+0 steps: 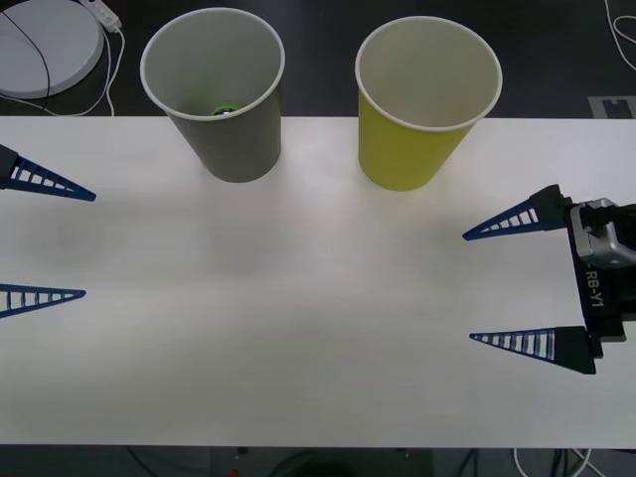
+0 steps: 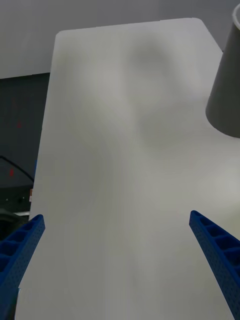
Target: Put the can into the green bin and the plastic bottle into the gray bin
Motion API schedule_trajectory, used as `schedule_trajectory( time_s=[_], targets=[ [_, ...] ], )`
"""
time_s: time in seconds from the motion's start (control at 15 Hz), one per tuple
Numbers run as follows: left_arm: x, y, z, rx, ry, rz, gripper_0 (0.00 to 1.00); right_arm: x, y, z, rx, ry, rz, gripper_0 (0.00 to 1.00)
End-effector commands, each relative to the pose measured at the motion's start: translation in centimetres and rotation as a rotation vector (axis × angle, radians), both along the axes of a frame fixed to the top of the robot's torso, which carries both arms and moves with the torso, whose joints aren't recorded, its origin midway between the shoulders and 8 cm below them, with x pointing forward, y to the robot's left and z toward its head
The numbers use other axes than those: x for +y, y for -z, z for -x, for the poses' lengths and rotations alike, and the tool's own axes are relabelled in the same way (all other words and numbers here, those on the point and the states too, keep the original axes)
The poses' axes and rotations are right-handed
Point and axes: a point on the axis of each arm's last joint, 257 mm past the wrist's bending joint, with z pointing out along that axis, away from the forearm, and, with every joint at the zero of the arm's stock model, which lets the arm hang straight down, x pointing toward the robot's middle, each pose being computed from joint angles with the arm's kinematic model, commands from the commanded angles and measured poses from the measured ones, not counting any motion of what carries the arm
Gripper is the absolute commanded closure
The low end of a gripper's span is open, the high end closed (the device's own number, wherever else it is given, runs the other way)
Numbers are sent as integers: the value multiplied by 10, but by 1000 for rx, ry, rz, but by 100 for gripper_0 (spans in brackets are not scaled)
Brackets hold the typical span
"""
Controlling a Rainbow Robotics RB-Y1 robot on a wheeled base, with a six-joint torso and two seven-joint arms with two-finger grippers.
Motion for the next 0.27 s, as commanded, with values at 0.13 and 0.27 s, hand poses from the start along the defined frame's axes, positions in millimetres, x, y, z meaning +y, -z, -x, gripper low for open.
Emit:
schedule_trajectory(
  time_s=[0.13, 0.27],
  targets=[
    [0, 0, 0, 0, 0, 0, 0, 0, 0, 0, 3, 0, 0, 0],
    [0, 0, 0, 0, 0, 0, 0, 0, 0, 0, 3, 0, 0, 0]
  ],
)
